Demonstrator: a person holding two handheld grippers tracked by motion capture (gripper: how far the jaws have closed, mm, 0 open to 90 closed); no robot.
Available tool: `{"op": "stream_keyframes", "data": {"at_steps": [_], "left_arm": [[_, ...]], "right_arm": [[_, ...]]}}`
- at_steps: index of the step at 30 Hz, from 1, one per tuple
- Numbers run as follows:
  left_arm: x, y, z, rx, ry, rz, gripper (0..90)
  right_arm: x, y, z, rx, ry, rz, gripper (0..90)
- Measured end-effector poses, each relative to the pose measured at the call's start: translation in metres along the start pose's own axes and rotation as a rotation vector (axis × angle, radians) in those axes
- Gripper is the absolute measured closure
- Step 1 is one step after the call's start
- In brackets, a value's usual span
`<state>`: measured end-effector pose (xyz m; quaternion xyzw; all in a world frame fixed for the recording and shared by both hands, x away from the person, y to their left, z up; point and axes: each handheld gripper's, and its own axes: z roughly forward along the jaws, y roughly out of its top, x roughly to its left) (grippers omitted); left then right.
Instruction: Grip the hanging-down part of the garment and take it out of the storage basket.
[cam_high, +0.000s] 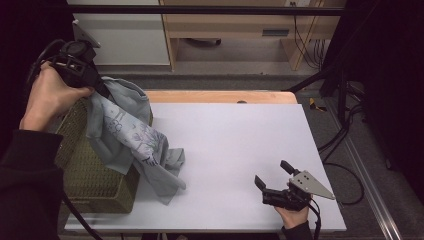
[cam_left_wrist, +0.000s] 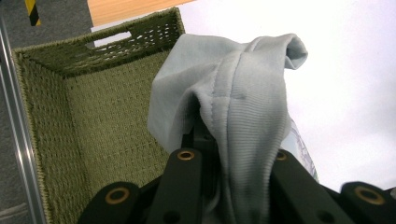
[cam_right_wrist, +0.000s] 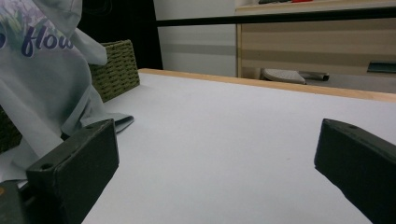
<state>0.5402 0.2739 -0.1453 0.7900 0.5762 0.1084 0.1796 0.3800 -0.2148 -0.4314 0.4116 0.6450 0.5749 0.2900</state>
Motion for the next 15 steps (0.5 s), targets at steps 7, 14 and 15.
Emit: {"op": "stream_keyframes", "data": {"at_steps": [7, 14, 15], "left_arm": [[0.0015, -0.0009, 0.0018, -0.001, -0.003, -0.002, 81.8], [-0.0011, 0.0003, 0.0029, 0.002, -0.003, 0.002, 81.8], [-0.0015, 0.0005, 0.0029, 0.002, -0.004, 0.003, 81.8]], "right_arm": [[0.0046, -0.0021, -0.0008, -0.004, 0.017, -0.017, 0.0], [0.0042, -0.0047, 0.0004, 0.005, 0.020, -0.016, 0.0], [0.0038, -0.0051, 0.0007, 0.000, 0.019, -0.013, 0.0]]}}
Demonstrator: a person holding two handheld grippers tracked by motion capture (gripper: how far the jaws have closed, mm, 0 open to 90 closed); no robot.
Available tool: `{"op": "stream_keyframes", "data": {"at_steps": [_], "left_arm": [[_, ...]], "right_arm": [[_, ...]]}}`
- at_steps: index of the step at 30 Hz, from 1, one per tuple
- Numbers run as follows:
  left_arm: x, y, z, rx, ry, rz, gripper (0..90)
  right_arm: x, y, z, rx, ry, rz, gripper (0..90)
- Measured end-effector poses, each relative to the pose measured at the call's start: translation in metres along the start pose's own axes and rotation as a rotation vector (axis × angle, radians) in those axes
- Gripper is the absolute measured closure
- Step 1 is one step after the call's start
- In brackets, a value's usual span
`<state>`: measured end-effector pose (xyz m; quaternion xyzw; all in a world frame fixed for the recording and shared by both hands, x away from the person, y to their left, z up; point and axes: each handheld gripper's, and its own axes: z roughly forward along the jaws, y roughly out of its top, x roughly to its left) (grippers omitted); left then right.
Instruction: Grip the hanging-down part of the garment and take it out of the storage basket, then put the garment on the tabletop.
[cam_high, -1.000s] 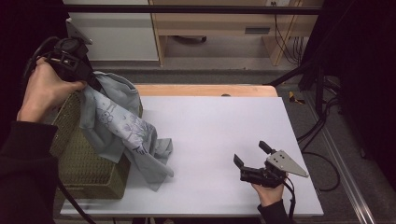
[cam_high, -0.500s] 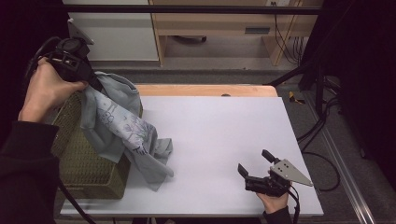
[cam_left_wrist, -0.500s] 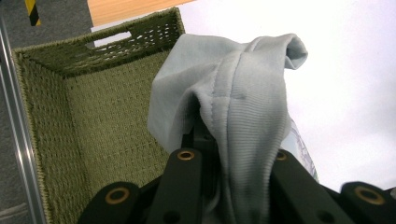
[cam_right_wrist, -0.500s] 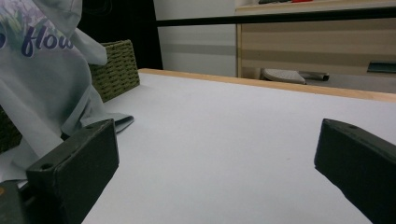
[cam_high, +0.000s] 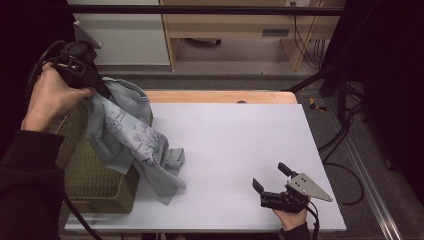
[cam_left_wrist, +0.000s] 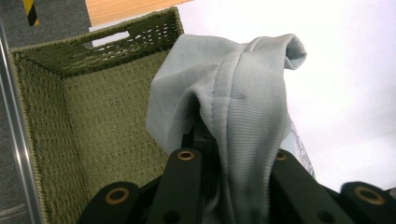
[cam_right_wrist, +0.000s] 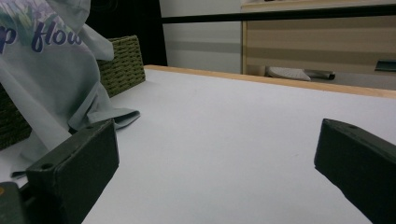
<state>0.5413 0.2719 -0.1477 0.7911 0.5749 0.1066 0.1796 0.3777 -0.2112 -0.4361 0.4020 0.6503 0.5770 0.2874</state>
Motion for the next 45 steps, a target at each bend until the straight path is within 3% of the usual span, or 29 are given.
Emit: {"op": "stream_keyframes", "data": {"at_steps": [9, 17, 23, 32, 36, 37, 42, 45], "left_arm": [[-0.007, 0.002, -0.001, -0.003, -0.012, 0.017, 81.9], [-0.025, 0.005, -0.003, 0.007, -0.038, 0.060, 82.6], [-0.053, 0.013, -0.002, 0.017, -0.047, 0.123, 82.7], [-0.105, 0.025, -0.002, 0.013, -0.096, 0.228, 82.8], [-0.129, 0.026, -0.001, 0.003, -0.125, 0.282, 82.8], [-0.133, 0.026, -0.001, -0.006, -0.131, 0.289, 82.8], [-0.159, 0.027, 0.003, -0.015, -0.150, 0.356, 82.8], [-0.170, 0.027, 0.008, -0.012, -0.162, 0.387, 82.8]], "right_arm": [[-0.002, -0.001, -0.001, 0.013, -0.003, 0.007, 0.0], [-0.002, -0.001, -0.001, 0.016, 0.001, 0.013, 0.1], [-0.003, -0.001, -0.003, 0.013, 0.007, 0.008, 0.1], [-0.002, 0.000, -0.004, 0.014, 0.009, 0.007, 0.1], [-0.002, 0.001, -0.004, 0.013, 0.009, 0.010, 0.1], [0.000, 0.002, -0.005, 0.015, 0.018, 0.035, 0.1], [-0.002, 0.002, -0.005, 0.003, 0.013, -0.001, 0.1], [-0.002, 0.002, -0.006, 0.008, 0.011, 0.013, 0.1]]}}
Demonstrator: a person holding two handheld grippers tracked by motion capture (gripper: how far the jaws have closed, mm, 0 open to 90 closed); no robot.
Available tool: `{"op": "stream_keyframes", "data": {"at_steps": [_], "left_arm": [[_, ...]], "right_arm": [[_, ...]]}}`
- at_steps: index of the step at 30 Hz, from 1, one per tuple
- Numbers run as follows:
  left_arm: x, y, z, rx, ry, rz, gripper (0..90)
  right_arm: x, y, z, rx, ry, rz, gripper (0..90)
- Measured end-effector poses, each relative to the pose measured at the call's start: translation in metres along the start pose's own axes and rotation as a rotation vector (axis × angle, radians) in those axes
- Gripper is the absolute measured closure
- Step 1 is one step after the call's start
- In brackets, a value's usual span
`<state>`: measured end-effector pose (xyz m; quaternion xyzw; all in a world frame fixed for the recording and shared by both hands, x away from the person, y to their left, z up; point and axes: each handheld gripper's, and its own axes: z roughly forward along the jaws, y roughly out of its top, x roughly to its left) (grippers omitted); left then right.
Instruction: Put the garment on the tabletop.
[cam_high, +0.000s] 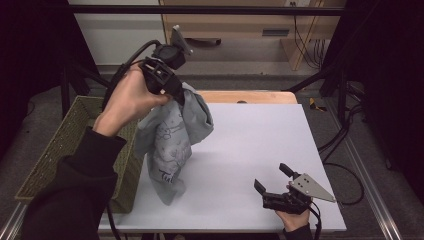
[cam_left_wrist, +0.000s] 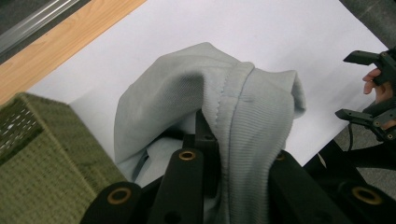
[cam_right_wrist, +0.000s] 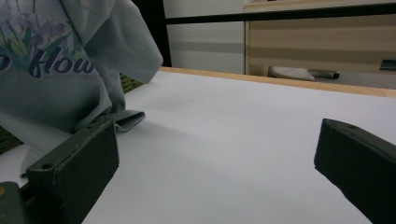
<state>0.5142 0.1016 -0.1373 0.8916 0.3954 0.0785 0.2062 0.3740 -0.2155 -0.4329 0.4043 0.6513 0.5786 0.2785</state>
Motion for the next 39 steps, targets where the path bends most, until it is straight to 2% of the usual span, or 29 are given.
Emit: {"op": "stream_keyframes", "data": {"at_steps": [1, 5, 6, 9, 13, 14, 18, 19, 21, 22, 24, 25, 27, 31, 33, 39], "left_arm": [[-0.004, 0.002, 0.004, 0.005, -0.005, 0.014, 82.8], [-0.012, 0.006, 0.024, 0.052, -0.003, 0.042, 82.7], [-0.013, 0.006, 0.029, 0.062, -0.007, 0.042, 82.7], [-0.014, 0.007, 0.044, 0.086, -0.029, 0.068, 82.7], [-0.014, 0.006, 0.062, 0.099, -0.047, 0.100, 82.7], [-0.014, 0.005, 0.067, 0.099, -0.050, 0.107, 82.7], [-0.014, 0.002, 0.083, 0.103, -0.069, 0.122, 82.6], [-0.014, 0.001, 0.087, 0.100, -0.070, 0.122, 82.6], [-0.014, 0.000, 0.095, 0.102, -0.066, 0.131, 82.5], [-0.014, -0.001, 0.100, 0.101, -0.076, 0.123, 82.5], [-0.014, -0.002, 0.108, 0.106, -0.083, 0.134, 82.3], [-0.016, -0.003, 0.112, 0.099, -0.082, 0.133, 82.2], [-0.017, -0.005, 0.120, 0.114, -0.085, 0.153, 82.1], [-0.020, -0.011, 0.135, 0.119, -0.095, 0.159, 82.0], [-0.019, -0.013, 0.141, 0.109, -0.107, 0.143, 82.0], [-0.018, -0.022, 0.161, 0.116, -0.129, 0.143, 81.9]], "right_arm": [[0.001, 0.001, -0.001, 0.006, 0.009, 0.019, 0.1], [0.000, 0.001, -0.001, -0.003, -0.001, 0.003, 0.1], [0.000, 0.001, -0.001, -0.011, 0.008, 0.018, 0.1], [-0.001, 0.001, -0.001, -0.010, 0.008, 0.003, 0.1], [-0.002, 0.000, -0.001, -0.013, 0.013, -0.017, 0.1], [-0.001, 0.000, -0.001, -0.006, 0.009, 0.007, 0.1], [-0.001, 0.000, -0.001, -0.003, 0.009, 0.010, 0.1], [0.000, 0.000, -0.002, 0.001, 0.015, 0.028, 0.1], [0.000, 0.000, -0.002, 0.001, 0.016, 0.029, 0.1], [-0.001, 0.000, -0.001, -0.002, 0.014, 0.021, 0.1], [-0.002, 0.000, -0.001, -0.008, 0.015, 0.023, 0.1], [-0.004, -0.001, -0.001, -0.008, 0.014, 0.001, 0.1], [-0.003, -0.001, -0.001, -0.004, 0.010, 0.023, 0.1], [-0.002, 0.000, -0.002, 0.001, 0.014, 0.031, 0.1], [-0.003, -0.001, -0.001, -0.010, 0.012, 0.022, 0.1], [-0.002, -0.001, -0.001, -0.004, 0.015, 0.030, 0.1]]}}
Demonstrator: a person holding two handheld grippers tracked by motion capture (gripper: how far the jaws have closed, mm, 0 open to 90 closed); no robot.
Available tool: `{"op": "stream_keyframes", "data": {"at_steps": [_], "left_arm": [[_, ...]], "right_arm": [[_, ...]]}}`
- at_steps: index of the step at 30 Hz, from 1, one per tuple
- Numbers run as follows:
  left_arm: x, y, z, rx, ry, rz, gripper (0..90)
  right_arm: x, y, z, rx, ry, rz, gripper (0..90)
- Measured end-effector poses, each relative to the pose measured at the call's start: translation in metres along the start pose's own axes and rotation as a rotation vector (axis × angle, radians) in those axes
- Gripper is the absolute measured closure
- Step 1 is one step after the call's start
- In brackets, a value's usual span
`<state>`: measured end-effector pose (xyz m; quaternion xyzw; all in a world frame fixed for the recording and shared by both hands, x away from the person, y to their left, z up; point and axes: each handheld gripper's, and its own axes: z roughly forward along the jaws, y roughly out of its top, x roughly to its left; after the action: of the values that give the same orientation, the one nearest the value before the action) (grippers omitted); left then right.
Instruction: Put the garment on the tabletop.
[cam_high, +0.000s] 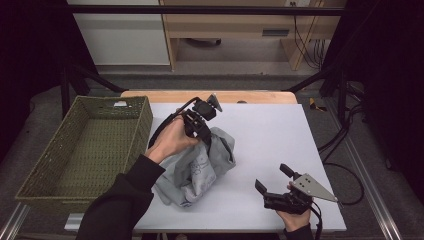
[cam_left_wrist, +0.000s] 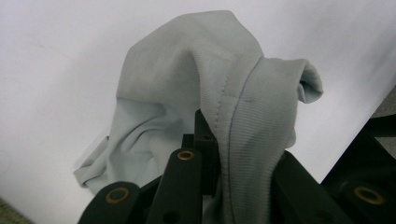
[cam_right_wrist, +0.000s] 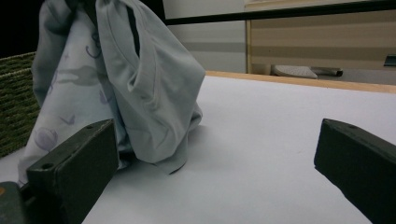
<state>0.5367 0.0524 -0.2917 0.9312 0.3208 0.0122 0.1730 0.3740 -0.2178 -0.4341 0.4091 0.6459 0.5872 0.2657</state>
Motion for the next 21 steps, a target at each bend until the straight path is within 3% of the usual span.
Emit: {"op": "stream_keyframes", "data": {"at_steps": [2, 8, 15, 21], "left_arm": [[0.000, -0.002, 0.007, -0.001, -0.012, -0.004, 81.7], [0.000, -0.005, 0.026, 0.014, -0.006, 0.001, 81.3], [0.000, -0.011, 0.047, 0.028, -0.038, -0.007, 79.8], [0.000, -0.014, 0.052, 0.017, -0.048, 0.010, 64.3]], "right_arm": [[-0.001, 0.000, 0.000, 0.004, -0.004, -0.017, 0.1], [-0.001, 0.000, -0.001, 0.003, 0.000, 0.001, 0.1], [-0.001, 0.000, -0.001, 0.003, -0.001, 0.000, 0.1], [-0.002, -0.001, 0.000, -0.001, -0.003, -0.006, 0.1]]}}
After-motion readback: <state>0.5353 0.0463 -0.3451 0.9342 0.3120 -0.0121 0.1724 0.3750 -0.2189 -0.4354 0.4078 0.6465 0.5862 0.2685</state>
